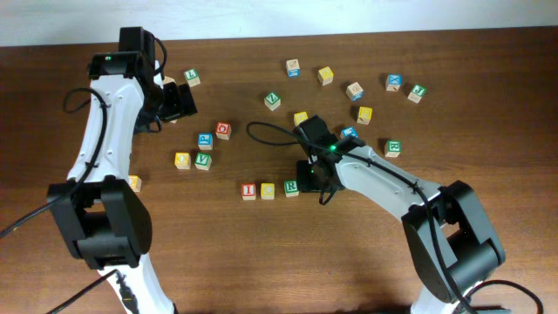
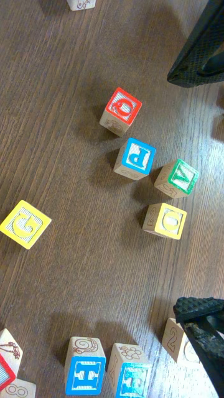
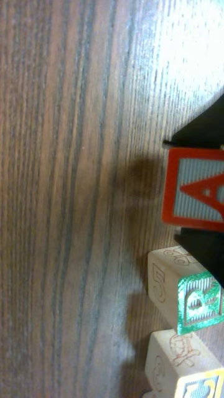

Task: Spell out ICRA
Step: 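Grasp the red A block with the right gripper, then place the A block to the right of the R block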

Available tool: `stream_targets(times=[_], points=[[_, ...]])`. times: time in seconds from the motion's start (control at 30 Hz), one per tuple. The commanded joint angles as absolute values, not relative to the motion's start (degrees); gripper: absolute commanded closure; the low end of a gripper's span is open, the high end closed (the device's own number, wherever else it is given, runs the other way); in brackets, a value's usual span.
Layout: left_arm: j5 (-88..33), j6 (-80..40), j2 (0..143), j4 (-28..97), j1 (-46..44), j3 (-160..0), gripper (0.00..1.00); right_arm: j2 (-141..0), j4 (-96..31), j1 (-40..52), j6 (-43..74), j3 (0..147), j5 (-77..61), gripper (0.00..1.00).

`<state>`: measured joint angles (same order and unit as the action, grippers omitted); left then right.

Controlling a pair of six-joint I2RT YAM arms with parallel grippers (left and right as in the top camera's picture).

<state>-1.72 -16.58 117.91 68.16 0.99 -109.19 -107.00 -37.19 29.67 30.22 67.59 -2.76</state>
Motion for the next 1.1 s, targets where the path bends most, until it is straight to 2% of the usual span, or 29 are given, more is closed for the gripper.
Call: stream_targets(times=[0.0, 0.1, 0.17, 0.27, 0.4, 0.5, 0.6, 0.8, 0.9, 0.93, 1.0, 1.03, 1.07], points=[[-1.9, -17.3, 116.7, 68.2, 1.2, -109.6, 0.01, -107.4, -37.5, 29.7, 30.5, 67.3, -2.3, 0.62], [-1.9, -17.3, 116.7, 68.2, 1.2, -109.6, 0.01, -107.4, -37.7, 29.7, 30.5, 67.3, -3.4, 0.62], [-1.9, -17.3, 116.7, 68.2, 1.2, -109.6, 0.01, -107.4, -37.7, 29.7, 30.5, 67.3, -5.6, 0.70], [-1.9, -17.3, 116.7, 68.2, 1.2, -109.6, 0.01, -107.4, -37.7, 29.7, 34.8, 67.3, -6.2, 0.71], [-1.9, -17.3, 116.7, 68.2, 1.2, -109.6, 0.01, -107.4, -37.9, 29.6, 35.2, 67.3, -6.2, 0.70], [-1.9, -17.3, 116.7, 68.2, 1.2, -109.6, 0.01, -107.3, -37.9, 29.6, 35.2, 67.6, -6.2, 0.62], [-1.9, -17.3, 116.7, 68.2, 1.2, -109.6, 0.01, -106.0, -38.7, 29.6, 35.2, 69.2, -6.0, 0.61], [-1.9, -17.3, 116.7, 68.2, 1.2, -109.6, 0.01, -101.1, -49.3, 26.9, 32.1, 78.6, -3.2, 0.61], [-1.9, -17.3, 116.7, 68.2, 1.2, -109.6, 0.01, -93.0, -56.6, 23.2, 28.3, 84.6, -2.9, 0.60], [-1.9, -17.3, 116.7, 68.2, 1.2, -109.6, 0.01, -89.8, -58.0, 21.3, 28.2, 85.4, -2.2, 0.57], [-1.9, -17.3, 116.7, 68.2, 1.2, -109.6, 0.01, -84.0, -58.6, 16.8, 26.2, 85.5, -2.3, 0.16], [-1.9, -17.3, 116.7, 68.2, 1.2, -109.6, 0.01, -80.8, -59.4, 13.5, 23.6, 85.5, -2.3, 0.04], [-1.9, -17.3, 116.7, 68.2, 1.2, -109.6, 0.01, -78.6, -60.8, 10.4, 21.2, 85.5, -2.3, 0.00]])
